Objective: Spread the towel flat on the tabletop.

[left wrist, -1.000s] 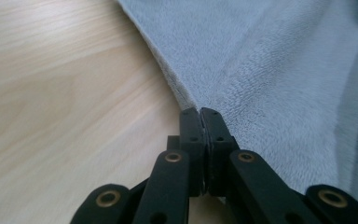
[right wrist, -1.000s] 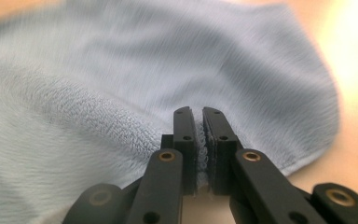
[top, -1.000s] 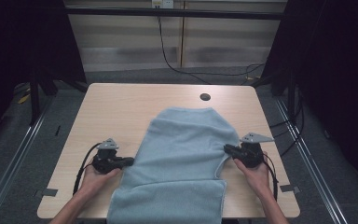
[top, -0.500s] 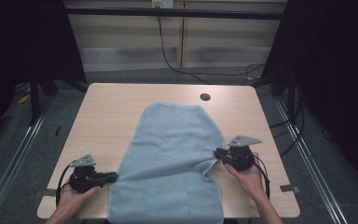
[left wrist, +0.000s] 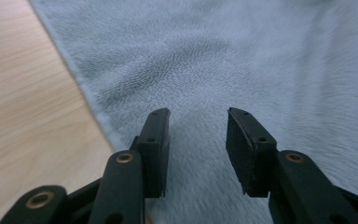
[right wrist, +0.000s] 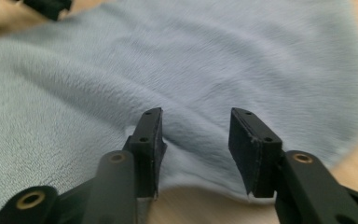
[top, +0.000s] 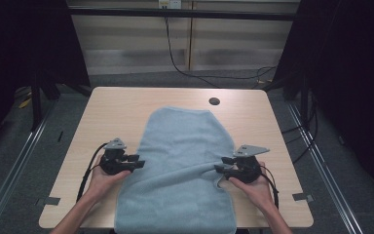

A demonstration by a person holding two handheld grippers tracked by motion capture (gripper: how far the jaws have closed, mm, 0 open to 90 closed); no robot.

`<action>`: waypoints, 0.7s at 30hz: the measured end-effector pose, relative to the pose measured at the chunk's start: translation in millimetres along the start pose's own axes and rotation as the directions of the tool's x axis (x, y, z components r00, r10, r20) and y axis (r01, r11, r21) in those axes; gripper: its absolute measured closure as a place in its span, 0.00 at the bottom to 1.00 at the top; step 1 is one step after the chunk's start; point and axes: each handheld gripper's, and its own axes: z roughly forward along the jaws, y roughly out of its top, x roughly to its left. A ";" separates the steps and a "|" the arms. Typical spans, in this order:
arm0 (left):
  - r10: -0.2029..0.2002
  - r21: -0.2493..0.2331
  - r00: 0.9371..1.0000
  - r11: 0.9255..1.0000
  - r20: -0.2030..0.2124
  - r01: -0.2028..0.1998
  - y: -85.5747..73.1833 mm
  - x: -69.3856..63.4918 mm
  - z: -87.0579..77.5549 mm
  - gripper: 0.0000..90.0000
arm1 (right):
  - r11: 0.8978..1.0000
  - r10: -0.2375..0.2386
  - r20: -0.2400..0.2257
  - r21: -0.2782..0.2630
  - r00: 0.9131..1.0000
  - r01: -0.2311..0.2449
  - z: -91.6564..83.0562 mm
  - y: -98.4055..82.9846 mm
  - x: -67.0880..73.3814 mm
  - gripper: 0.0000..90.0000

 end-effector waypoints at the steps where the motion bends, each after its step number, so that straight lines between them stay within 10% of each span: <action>1: 0.013 -0.003 1.000 1.000 -0.008 -0.013 -1.6 -0.4 3.2 0.68 | 1.000 -0.007 0.002 0.016 1.000 0.007 4.0 -1.9 0.8 0.60; 6: 0.037 0.000 0.999 0.999 -0.018 -0.037 -12.8 -6.5 -6.9 0.71 | 0.991 -0.036 0.069 0.130 0.997 0.027 16.3 -24.0 -2.9 0.62; 11: 0.062 -0.008 0.998 0.998 -0.026 -0.062 -33.0 -23.8 -23.7 0.80 | 0.995 -0.032 0.052 0.101 0.998 0.026 9.1 -32.8 4.3 0.76; 21: 0.057 0.032 0.987 0.998 0.148 -0.062 -64.8 -47.9 -53.5 0.93 | 0.993 -0.058 -0.070 0.099 0.996 0.065 -8.7 -49.2 31.0 0.93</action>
